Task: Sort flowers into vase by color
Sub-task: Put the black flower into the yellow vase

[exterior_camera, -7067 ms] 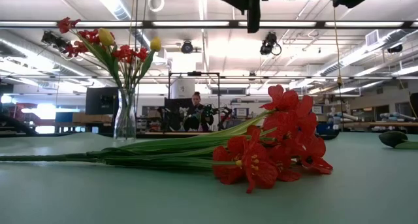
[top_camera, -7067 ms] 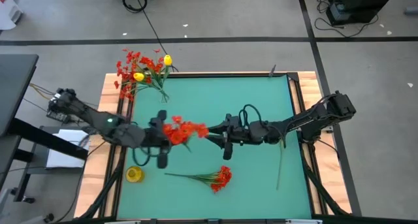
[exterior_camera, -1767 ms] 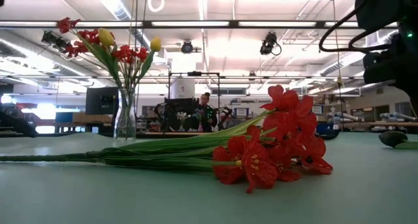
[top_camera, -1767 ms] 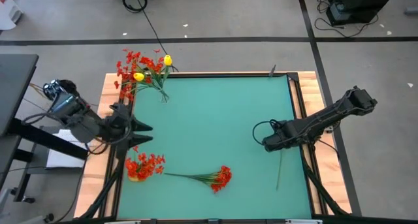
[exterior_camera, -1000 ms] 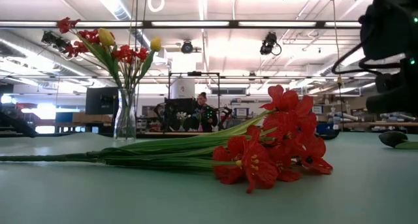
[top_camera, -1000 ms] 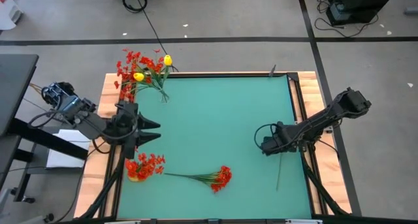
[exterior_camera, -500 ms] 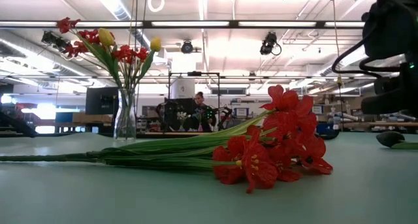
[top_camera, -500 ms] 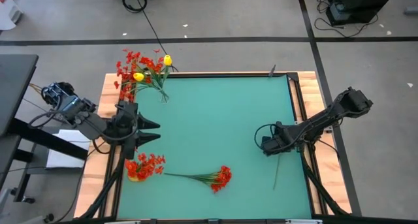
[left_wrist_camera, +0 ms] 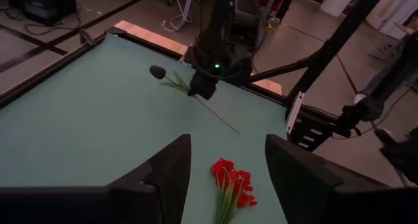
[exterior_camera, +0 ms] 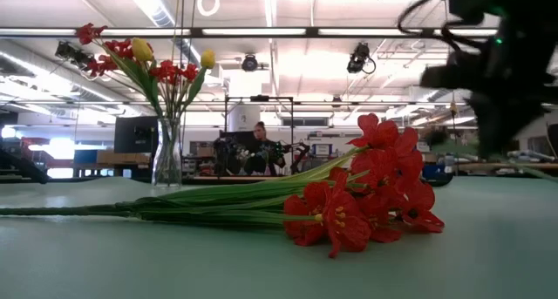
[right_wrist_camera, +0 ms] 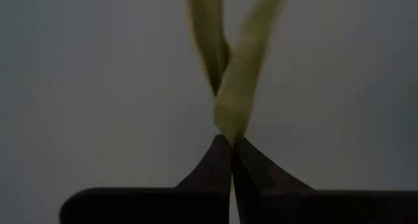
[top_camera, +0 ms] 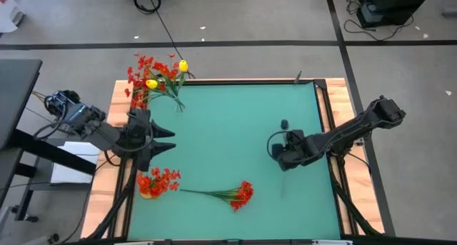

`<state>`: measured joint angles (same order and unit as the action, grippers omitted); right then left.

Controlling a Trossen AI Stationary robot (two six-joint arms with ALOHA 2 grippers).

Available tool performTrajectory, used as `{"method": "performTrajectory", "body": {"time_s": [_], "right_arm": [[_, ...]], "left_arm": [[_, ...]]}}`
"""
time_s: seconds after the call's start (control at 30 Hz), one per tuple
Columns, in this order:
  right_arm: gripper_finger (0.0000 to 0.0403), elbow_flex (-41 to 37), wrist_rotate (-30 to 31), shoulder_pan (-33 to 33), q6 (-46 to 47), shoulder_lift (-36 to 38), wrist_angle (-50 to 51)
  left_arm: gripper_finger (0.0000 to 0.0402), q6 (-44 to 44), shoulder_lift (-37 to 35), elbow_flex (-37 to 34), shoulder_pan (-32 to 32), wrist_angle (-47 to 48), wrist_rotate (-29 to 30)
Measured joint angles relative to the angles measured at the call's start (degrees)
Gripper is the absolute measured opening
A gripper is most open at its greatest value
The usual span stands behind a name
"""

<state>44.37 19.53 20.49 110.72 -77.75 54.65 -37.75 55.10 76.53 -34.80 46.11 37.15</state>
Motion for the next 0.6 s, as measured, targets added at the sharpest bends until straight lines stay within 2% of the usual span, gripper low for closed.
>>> {"method": "performTrajectory", "body": {"time_s": [0.13, 0.3, 0.43, 0.6], "right_arm": [[0.0008, 5.0, 7.0, -0.8, -9.8, 0.0, -2.3], [0.0007, 11.0, 13.7, -3.2, -33.2, 0.0, -12.2], [0.0007, 14.7, 15.4, -5.6, -51.6, 0.1, -23.4], [0.0006, 17.6, 14.0, -8.6, -71.2, 0.1, -37.3]], "left_arm": [[0.0201, 0.5, -0.2, 0.0, 1.4, 0.0, 0.0], [0.0202, 1.2, 0.4, 0.0, 4.1, 0.0, 0.0], [0.0203, 2.4, 1.6, 0.0, 6.7, -0.1, -0.9], [0.0219, 3.0, 1.8, 0.0, 8.5, -1.1, -1.4]]}}
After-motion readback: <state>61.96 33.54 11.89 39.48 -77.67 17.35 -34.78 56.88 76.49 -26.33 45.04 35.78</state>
